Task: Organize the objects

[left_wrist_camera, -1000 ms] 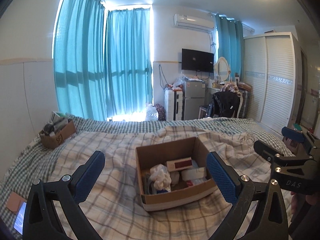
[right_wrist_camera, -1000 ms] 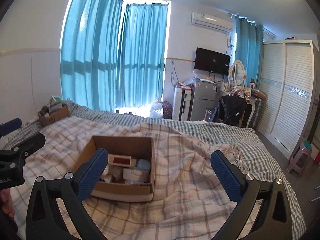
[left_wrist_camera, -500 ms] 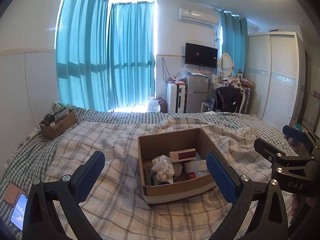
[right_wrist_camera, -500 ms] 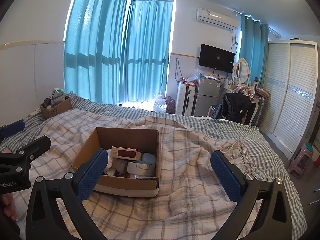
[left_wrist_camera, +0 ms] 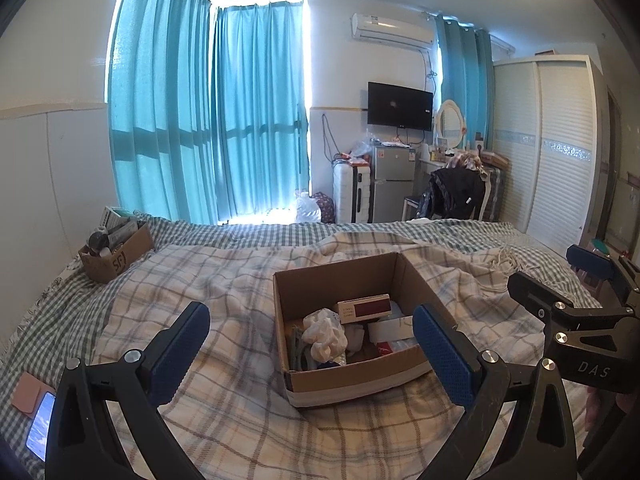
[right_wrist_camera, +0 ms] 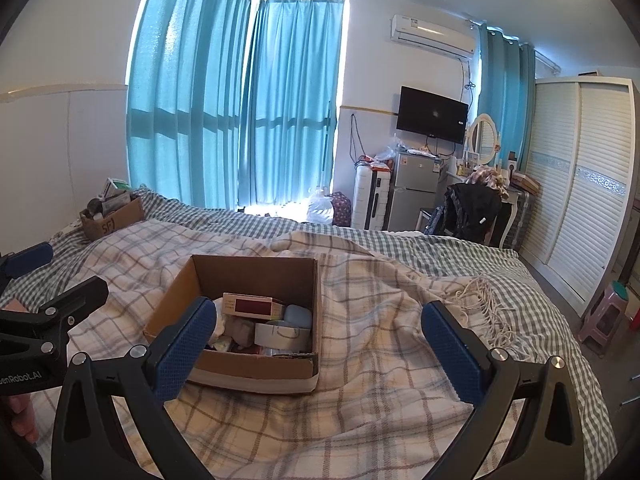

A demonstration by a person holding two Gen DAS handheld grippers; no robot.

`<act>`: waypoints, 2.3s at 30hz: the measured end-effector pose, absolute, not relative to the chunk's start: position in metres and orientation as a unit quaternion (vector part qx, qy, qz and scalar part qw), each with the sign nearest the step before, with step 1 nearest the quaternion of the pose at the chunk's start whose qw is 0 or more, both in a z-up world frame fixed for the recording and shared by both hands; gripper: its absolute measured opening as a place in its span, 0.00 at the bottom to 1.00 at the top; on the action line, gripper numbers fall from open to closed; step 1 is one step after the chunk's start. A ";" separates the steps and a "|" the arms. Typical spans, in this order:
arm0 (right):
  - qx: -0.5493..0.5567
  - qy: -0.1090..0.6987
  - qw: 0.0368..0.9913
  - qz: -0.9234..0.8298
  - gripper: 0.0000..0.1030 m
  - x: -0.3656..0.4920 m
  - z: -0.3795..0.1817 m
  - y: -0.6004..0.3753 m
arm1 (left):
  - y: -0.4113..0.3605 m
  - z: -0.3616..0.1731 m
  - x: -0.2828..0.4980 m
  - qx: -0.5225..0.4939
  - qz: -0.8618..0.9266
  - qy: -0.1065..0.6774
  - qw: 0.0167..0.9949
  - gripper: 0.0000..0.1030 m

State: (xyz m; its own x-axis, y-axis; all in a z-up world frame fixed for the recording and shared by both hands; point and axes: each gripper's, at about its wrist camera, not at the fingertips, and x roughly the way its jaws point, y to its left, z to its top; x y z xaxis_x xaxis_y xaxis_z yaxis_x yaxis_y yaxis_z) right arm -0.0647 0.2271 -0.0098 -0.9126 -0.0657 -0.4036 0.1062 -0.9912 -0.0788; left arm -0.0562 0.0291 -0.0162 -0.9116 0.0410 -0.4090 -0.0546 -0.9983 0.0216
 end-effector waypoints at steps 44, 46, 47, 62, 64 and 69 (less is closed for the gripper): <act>0.211 0.045 0.038 -0.976 1.00 -0.067 -0.011 0.230 | 0.022 -0.018 -0.060 -0.222 0.975 0.011 0.009 1.00; 0.211 0.046 0.039 -0.976 1.00 -0.067 -0.011 0.229 | 0.023 -0.018 -0.060 -0.223 0.975 0.014 0.008 1.00; 0.211 0.047 0.039 -0.976 1.00 -0.067 -0.011 0.229 | 0.024 -0.018 -0.060 -0.223 0.975 0.016 0.008 1.00; 0.215 0.049 0.041 -0.974 1.00 -0.067 -0.012 0.224 | 0.021 -0.016 -0.059 -0.223 0.975 0.012 0.006 1.00; 0.216 0.049 0.042 -0.974 1.00 -0.067 -0.012 0.224 | 0.020 -0.016 -0.059 -0.225 0.974 0.011 0.005 1.00; 0.217 0.048 0.041 -0.974 1.00 -0.067 -0.013 0.224 | 0.020 -0.017 -0.059 -0.225 0.974 0.011 0.005 1.00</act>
